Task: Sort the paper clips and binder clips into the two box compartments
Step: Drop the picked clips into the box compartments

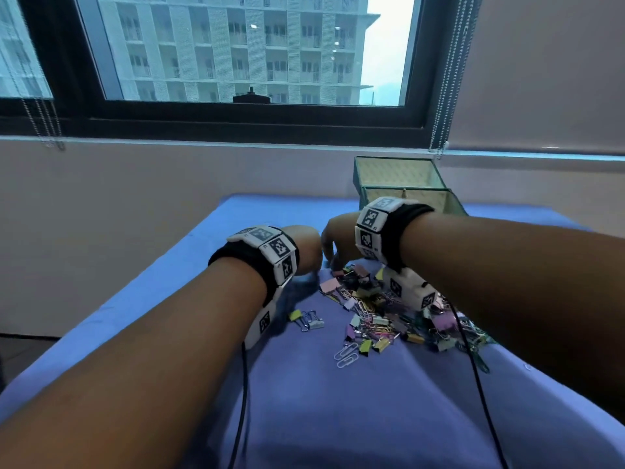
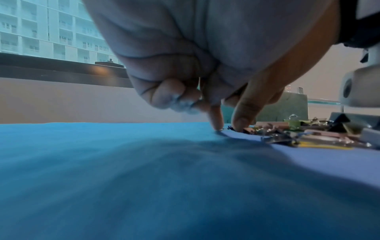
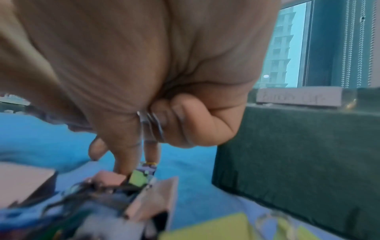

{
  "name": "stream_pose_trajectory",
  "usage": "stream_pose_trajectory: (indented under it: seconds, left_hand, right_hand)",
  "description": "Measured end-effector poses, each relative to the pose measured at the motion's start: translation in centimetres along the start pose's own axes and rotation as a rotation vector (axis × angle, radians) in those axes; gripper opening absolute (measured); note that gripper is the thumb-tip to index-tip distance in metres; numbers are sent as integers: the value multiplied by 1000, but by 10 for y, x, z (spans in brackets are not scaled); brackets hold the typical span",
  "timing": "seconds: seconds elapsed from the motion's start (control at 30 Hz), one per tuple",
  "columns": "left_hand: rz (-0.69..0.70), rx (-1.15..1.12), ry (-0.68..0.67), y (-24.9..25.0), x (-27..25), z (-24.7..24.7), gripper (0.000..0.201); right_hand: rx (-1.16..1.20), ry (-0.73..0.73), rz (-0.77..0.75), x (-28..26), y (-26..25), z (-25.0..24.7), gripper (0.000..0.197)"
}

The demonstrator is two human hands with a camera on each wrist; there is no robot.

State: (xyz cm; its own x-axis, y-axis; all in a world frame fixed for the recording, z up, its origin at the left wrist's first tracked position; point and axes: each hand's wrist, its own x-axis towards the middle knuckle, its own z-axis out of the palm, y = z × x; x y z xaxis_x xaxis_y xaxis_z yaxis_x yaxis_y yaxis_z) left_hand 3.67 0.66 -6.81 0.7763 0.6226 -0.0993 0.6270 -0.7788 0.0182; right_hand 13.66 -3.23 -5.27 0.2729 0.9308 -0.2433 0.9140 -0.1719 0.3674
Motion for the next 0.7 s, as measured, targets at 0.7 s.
stream_pose_trajectory:
  seconds: [0.7]
  left_hand:
    - [102,-45,92,-1,-16,-1,31]
  right_hand:
    - [129,23,26,-26,13,3,15]
